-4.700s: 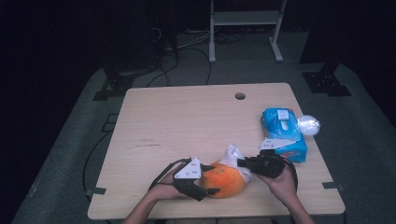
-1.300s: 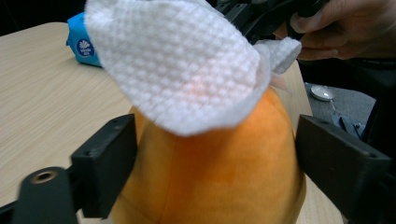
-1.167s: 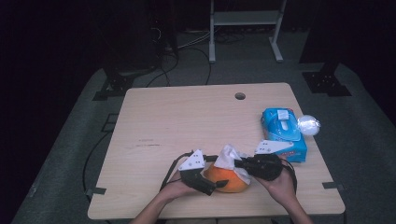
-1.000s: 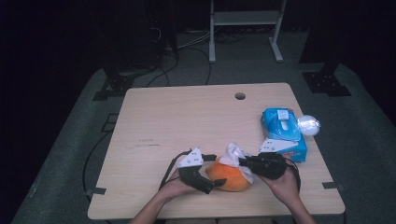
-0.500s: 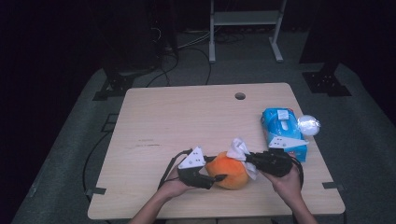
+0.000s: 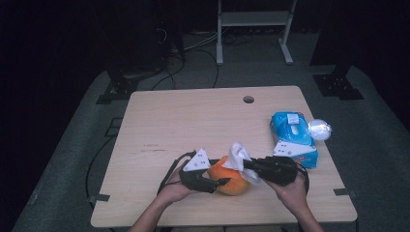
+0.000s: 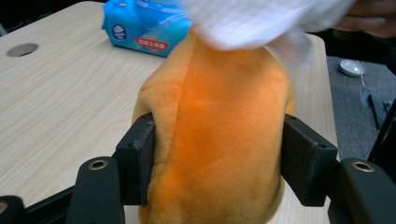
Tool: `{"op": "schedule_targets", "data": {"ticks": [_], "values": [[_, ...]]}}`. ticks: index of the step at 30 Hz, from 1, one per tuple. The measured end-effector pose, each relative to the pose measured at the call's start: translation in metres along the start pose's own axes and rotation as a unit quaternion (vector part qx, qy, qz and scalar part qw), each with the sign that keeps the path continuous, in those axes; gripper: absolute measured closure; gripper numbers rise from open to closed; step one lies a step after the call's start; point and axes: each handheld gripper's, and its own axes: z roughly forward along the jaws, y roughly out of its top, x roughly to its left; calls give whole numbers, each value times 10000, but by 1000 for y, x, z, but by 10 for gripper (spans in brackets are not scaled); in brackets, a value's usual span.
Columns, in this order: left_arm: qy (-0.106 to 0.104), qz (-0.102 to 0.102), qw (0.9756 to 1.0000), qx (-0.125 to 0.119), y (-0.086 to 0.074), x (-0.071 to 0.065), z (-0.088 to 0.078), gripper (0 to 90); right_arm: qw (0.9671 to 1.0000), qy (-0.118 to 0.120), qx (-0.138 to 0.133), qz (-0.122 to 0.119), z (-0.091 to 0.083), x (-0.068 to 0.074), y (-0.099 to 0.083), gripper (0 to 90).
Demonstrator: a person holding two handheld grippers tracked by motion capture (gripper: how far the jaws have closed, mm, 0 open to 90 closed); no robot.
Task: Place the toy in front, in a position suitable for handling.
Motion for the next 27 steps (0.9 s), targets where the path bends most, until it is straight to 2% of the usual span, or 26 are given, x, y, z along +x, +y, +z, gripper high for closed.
{"op": "schedule_targets", "data": {"ticks": [2,4,6,7,10,12,14,15,18,23,24,27], "values": [[-22,-16,10000,-12,0,-1,-1,359,9999,46,27,-127,3,7,3,842],[-96,45,9999,36,-1,-3,2,358,9995,-53,129,-276,7,11,3,836],[-103,45,9999,25,-1,-5,5,343,9990,-199,251,-303,11,7,0,838],[-103,9,9999,11,-2,-4,6,307,9987,-265,313,-300,11,4,-3,840],[-84,-123,9996,-227,-5,1,5,195,9977,-415,466,-248,10,-3,-9,843],[-83,-283,9989,-362,-10,6,7,117,9971,-505,524,-233,6,-7,-10,843],[-247,-502,9976,-407,-17,11,12,94,9978,-418,498,-111,4,-11,-11,843],[-321,-516,9973,-410,-19,12,15,89,9979,-378,514,-96,3,-12,-12,843],[-475,-461,9969,-421,-21,7,25,89,9980,-340,523,-99,5,-13,-14,843],[-309,-286,9980,-474,-25,-1,37,67,9980,-360,512,-44,5,-14,-16,843],[-261,-306,9979,-514,-26,-1,37,71,9980,-371,508,-56,5,-13,-16,843],[-90,-272,9986,-445,-21,-2,30,239,9981,-399,465,-21,4,-15,-16,843]]}}
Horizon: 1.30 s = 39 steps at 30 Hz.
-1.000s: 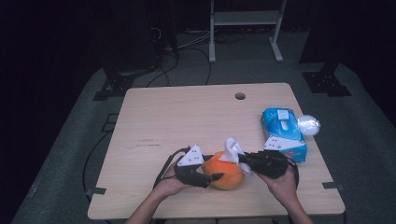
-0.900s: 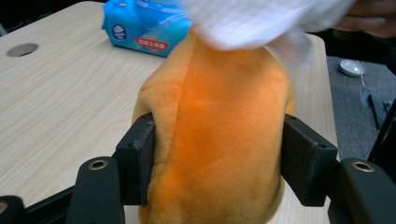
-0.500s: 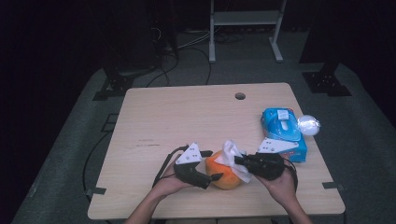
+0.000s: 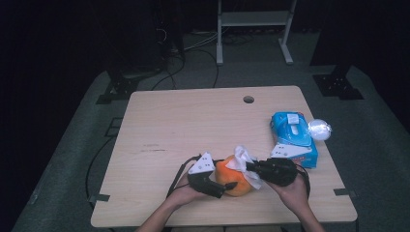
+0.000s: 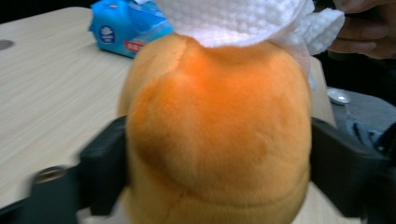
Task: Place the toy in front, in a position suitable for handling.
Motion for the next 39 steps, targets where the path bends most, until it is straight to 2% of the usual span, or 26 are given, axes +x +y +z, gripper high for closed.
{"op": "schedule_targets", "data": {"ticks": [2,4,6,8,9,12,14,16,17,19,21,23,25,27,29,30,31,32,34,39], "values": [[46,121,9999,66,8,-3,-6,290,10000,15,-89,29,-2,1,2,844],[76,182,9998,50,14,-4,-11,303,9998,25,-183,-122,-6,9,7,845],[153,257,9995,111,18,-6,-14,304,9990,266,-281,-213,-5,19,12,845],[256,392,9986,226,16,-7,-13,303,9984,248,-187,-472,1,29,14,845],[277,415,9983,305,14,-6,-13,304,9983,220,-150,-520,3,29,14,845],[212,435,9984,296,8,-7,-13,303,9991,94,-89,-400,5,21,9,846],[166,453,9984,299,7,-10,-12,299,9994,-172,-83,-295,1,12,6,846],[154,437,9986,268,6,-14,-8,293,9996,-218,-127,-95,-3,3,4,846],[145,437,9986,271,6,-14,-6,291,9996,-229,-119,-79,-4,3,3,846],[117,447,9986,254,5,-16,-2,287,9997,-186,-108,-143,-3,8,4,847],[112,542,9980,289,4,-20,2,286,9994,37,-107,-335,2,21,7,847],[181,603,9975,310,3,-24,3,283,9985,135,-80,-529,8,33,9,846],[197,576,9977,289,2,-24,2,282,9978,23,-16,-668,10,35,11,846],[208,602,9976,279,1,-24,2,282,9985,-68,-16,-542,7,28,9,846],[215,653,9973,267,1,-26,3,281,9976,-450,54,-515,3,16,6,846],[209,690,9970,268,1,-27,4,279,9975,-551,79,-427,0,10,4,846],[208,728,9968,263,1,-27,5,279,9980,-551,84,-308,-2,5,3,846],[199,748,9966,271,2,-27,6,277,9983,-526,66,-231,-4,3,1,847],[183,756,9966,274,1,-27,6,273,9983,-493,74,-295,-2,8,1,848],[193,781,9964,259,1,-29,6,270,9985,-16,-26,-548,7,33,10,847]]}}
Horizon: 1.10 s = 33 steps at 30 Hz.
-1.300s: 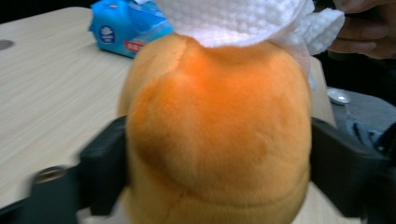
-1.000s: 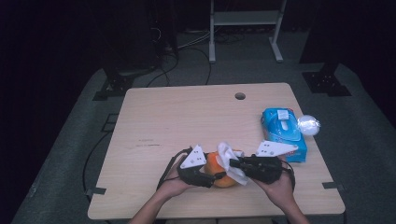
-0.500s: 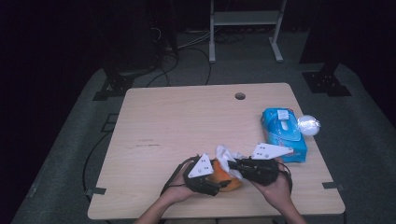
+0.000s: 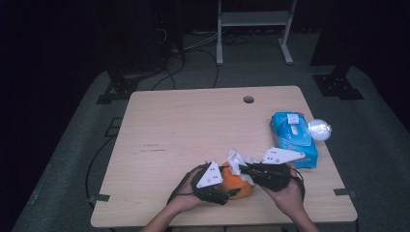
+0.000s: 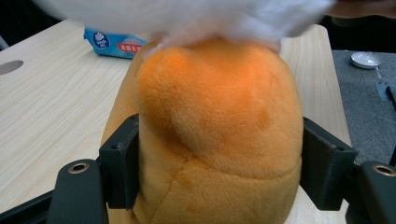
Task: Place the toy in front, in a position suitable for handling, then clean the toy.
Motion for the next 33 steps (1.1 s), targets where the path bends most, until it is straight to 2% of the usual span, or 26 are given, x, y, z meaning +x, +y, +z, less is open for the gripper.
{"op": "schedule_targets", "data": {"ticks": [1,3,7,12,19,24,30,33], "values": [[14,22,10000,6,0,-1,0,268,10000,69,-9,-55,1,4,1,846],[17,32,10000,-2,-1,-1,0,263,9999,45,34,-154,3,8,2,844],[-11,26,10000,-16,-1,0,0,262,9997,237,2,109,3,0,-1,843],[-54,-60,10000,-54,-2,3,0,261,9997,229,33,80,6,-1,1,843],[-58,-28,10000,-54,-1,3,2,254,9999,131,96,-7,5,0,2,843],[-80,-32,9999,-89,-2,3,3,254,9999,115,77,57,3,-2,2,842],[-53,-13,10000,-76,-2,1,4,254,9997,154,116,-150,9,9,7,841],[-70,-17,9999,-86,-2,2,4,255,9997,97,160,-167,10,7,8,842]]}}
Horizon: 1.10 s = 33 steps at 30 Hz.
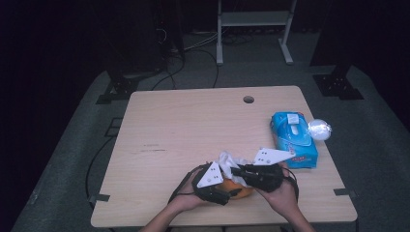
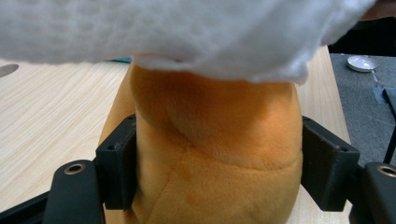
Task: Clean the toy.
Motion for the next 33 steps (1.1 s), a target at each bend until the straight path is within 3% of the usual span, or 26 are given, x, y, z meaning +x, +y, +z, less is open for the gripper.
{"op": "schedule_targets", "data": {"ticks": [6,10,13,17,20,22,25,28,31,33], "values": [[-1,258,9996,61,1,-6,2,255,9992,-342,132,161,-10,-18,-10,842],[-6,400,9992,100,3,-8,3,255,9985,-409,220,299,-18,-27,-17,843],[12,511,9986,155,5,-10,4,254,9986,-392,214,275,-19,-23,-15,847],[-8,689,9974,214,5,-13,5,248,9998,3,100,151,-11,-4,-4,847],[-23,680,9974,214,5,-13,3,247,9998,-46,169,-3,-4,4,0,847],[-18,692,9974,192,4,-13,3,249,9997,-99,174,105,-6,-4,-2,847],[-7,802,9966,210,4,-14,3,249,9984,-389,239,339,-12,-22,-12,847],[-45,774,9968,194,3,-13,2,249,9966,-524,320,558,-18,-36,-22,847],[-59,757,9969,196,3,-11,2,249,9958,-513,303,694,-23,-39,-24,847],[-72,777,9968,190,3,-11,2,248,9973,-348,200,608,-22,-33,-20,847]]}}
